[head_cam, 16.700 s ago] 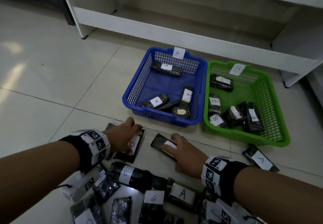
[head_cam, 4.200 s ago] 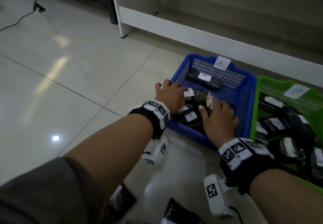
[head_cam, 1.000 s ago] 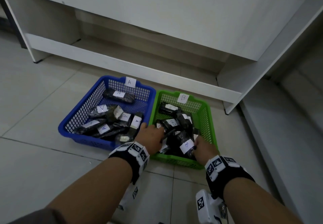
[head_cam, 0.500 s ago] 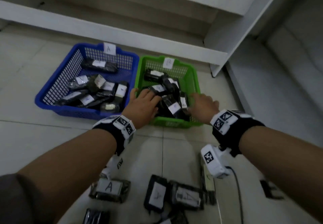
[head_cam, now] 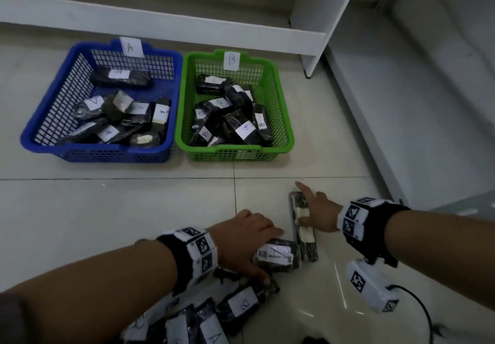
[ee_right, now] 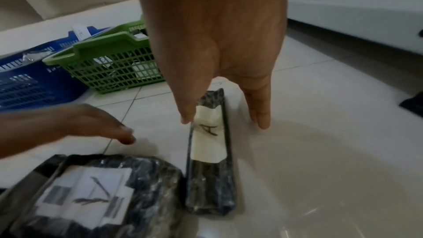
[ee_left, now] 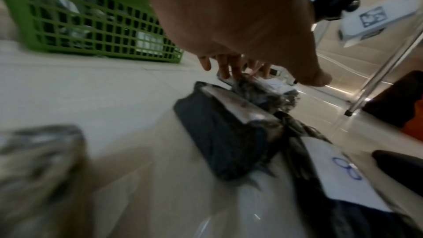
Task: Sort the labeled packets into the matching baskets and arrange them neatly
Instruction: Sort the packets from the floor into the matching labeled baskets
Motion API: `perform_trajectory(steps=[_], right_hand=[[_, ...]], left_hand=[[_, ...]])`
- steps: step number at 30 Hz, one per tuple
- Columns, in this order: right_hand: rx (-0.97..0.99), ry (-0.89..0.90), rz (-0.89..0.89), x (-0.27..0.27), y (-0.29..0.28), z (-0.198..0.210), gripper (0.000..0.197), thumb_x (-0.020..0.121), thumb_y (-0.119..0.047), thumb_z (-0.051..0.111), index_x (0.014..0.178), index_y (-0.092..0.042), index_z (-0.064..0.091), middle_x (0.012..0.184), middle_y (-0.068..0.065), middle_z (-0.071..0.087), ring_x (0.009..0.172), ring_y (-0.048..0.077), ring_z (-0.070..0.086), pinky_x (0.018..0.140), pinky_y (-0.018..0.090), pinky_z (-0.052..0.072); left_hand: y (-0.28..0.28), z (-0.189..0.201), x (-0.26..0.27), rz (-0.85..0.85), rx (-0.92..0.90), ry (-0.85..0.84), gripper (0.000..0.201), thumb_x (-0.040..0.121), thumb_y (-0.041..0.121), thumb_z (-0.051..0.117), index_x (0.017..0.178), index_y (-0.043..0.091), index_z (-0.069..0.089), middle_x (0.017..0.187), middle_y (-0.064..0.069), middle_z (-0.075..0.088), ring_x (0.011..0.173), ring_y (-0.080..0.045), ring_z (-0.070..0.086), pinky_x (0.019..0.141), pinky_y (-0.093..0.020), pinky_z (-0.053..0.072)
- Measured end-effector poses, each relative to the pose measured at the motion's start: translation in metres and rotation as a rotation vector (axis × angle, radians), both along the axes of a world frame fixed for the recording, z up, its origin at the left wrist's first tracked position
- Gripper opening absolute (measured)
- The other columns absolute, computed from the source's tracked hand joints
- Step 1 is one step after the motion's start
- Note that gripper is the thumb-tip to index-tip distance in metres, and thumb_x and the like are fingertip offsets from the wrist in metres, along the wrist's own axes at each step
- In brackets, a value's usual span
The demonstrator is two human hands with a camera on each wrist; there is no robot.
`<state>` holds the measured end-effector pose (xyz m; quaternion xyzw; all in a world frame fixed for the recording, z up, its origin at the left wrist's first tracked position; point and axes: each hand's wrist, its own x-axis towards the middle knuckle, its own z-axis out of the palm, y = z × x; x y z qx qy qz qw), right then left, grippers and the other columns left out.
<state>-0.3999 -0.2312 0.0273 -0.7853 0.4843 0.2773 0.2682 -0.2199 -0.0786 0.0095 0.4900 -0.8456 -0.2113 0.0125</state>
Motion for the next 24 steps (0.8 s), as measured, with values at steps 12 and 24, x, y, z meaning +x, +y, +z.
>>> perform_trajectory(steps=[12, 24], right_hand=[[-0.005, -0.048, 0.013, 0.02, -0.024, 0.036, 0.086, 0.078, -0.006, 0.068, 0.146, -0.021, 0.017, 0.105, 0.017, 0.061, 0.093, 0.027, 0.058, 0.071, 0.027, 0.042], [-0.189, -0.655, -0.248, 0.133, -0.03, 0.099, 0.003, 0.089, -0.019, 0.054, 0.09, -0.017, 0.055, 0.084, 0.005, 0.058, 0.068, 0.016, 0.051, 0.056, 0.026, 0.034]], left_hand=[[-0.007, 0.006, 0.003, 0.284, -0.124, 0.175, 0.052, 0.079, 0.047, 0.059, 0.121, 0.02, 0.044, 0.113, -0.001, 0.048, 0.099, -0.021, 0.05, 0.085, -0.037, 0.041], [0.001, 0.052, 0.129, 0.717, -0.523, 0.264, 0.055, 0.074, 0.04, 0.068, 0.114, 0.009, 0.048, 0.111, -0.004, 0.049, 0.093, -0.016, 0.052, 0.075, -0.018, 0.042]])
